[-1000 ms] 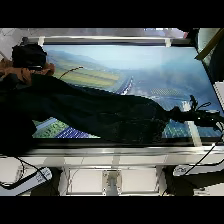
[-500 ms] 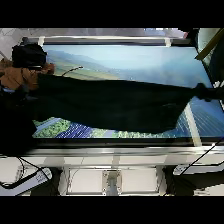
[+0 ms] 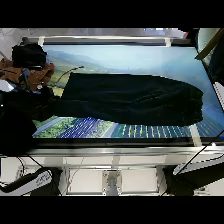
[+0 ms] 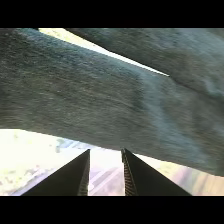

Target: Fold the clothes and pants, and hang the long-sleeved shirts on hangers.

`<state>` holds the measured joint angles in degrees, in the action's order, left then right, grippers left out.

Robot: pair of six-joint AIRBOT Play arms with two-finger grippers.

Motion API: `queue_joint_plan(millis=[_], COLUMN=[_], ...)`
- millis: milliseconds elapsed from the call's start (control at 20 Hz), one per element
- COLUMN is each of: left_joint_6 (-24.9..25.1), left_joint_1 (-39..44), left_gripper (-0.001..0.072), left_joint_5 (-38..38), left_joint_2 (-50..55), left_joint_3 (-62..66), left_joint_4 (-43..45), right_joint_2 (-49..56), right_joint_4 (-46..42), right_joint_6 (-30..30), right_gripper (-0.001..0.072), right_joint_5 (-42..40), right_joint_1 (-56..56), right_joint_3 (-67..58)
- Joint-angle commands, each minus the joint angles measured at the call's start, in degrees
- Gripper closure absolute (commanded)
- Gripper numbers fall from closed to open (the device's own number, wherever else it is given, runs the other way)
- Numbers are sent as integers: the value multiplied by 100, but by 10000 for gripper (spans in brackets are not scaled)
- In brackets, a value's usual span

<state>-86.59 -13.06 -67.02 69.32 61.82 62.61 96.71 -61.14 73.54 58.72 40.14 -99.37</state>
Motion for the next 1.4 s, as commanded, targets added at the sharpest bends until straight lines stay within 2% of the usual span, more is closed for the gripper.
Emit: queue_joint_plan(millis=[0, 100, 200, 250, 450, 550, 600, 700, 800, 1000, 1250, 1300, 1350], left_joint_6=[-787, -1123, -1373, -1473, -1460, -1427, -1104, -90, 271, 352, 352, 352, 352], left_joint_1=[120, -46, -306, -472, -890, -931, -929, -931, -929, -903, -793, -758, -730], left_gripper=[458, 460, 460, 461, 453, 282, 256, 251, 127, 127, 136, 172, 339], left_joint_5=[-109, -125, 66, 227, 1032, 1698, 2026, 2173, 2098, 2111, 2656, 2739, 2789], left_joint_2=[-37, -168, -286, -302, -289, -284, -258, -37, 286, 669, 763, 835, 909], left_joint_3=[-52, -57, -79, -131, -922, -1272, -1349, -1349, -1349, -1349, -1349, -1346, -1346], left_joint_4=[1528, 2566, 3023, 2922, 2382, 2083, 1690, 667, 258, 74, -157, -262, -352], right_joint_2=[-234, -634, -1043, -1316, -2640, -3239, -3488, -3794, -3952, -3993, -3993, -3993, -3993], right_joint_4=[-118, -151, -177, -175, 280, 612, 765, 981, 979, 986, 1019, 1016, 1012], right_joint_6=[63, -232, -507, -610, -905, -1191, -1303, -1429, -1456, -1453, -1451, -1451, -1453], right_gripper=[353, 353, 354, 354, 353, 353, 353, 353, 353, 354, 354, 354, 354], right_joint_5=[533, 1314, 2105, 2286, 1882, 1751, 1714, 1711, 1711, 1711, 1714, 1714, 1714], right_joint_1=[313, 695, 1078, 1268, 1834, 1891, 1871, 1869, 1869, 1869, 1867, 1869, 1869], right_joint_3=[-232, -197, 42, 341, 2105, 2817, 3069, 3309, 3344, 3346, 3346, 3346, 3346])
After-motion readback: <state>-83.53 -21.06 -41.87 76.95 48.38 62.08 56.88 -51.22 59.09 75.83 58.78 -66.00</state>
